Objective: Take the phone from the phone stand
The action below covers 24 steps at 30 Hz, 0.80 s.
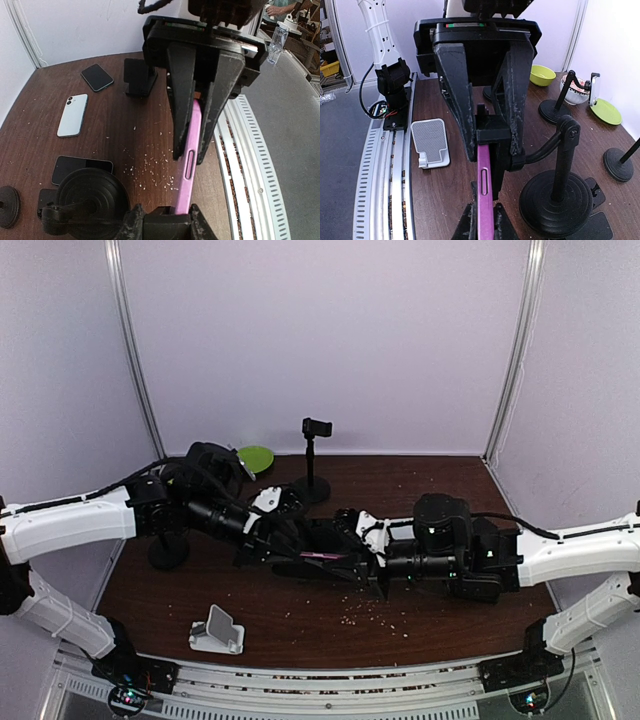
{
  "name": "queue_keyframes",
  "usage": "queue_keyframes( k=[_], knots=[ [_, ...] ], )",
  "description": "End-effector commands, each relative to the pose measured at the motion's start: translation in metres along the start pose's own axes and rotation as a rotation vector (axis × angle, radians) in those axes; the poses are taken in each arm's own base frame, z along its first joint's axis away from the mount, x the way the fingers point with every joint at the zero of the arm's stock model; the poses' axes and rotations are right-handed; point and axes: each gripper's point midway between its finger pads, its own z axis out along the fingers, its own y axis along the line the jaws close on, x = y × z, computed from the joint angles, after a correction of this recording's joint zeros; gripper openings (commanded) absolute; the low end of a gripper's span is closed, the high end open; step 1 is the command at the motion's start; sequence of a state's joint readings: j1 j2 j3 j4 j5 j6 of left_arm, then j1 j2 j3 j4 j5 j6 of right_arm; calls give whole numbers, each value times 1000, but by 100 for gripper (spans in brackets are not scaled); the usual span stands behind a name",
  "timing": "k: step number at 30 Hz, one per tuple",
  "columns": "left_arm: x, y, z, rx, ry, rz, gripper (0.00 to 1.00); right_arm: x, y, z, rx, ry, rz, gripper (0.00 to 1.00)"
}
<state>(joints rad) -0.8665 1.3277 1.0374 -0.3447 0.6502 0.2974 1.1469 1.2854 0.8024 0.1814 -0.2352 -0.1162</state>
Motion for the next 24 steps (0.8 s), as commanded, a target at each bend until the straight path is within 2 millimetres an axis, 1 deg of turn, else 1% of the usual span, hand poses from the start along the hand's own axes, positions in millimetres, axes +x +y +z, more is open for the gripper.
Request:
queue_keyframes(
  k=[1, 18, 24],
  knots=[
    [5, 2, -9, -7, 32, -46, 0, -8, -33, -22, 146, -23, -38, 0],
    [6, 2, -9, -11, 38, -47, 0, 0, -40, -29, 164, 1, -43, 0],
    [8, 3, -9, -15, 44, -46, 0, 4, -44, -35, 182, 16, -47, 0]
  ],
)
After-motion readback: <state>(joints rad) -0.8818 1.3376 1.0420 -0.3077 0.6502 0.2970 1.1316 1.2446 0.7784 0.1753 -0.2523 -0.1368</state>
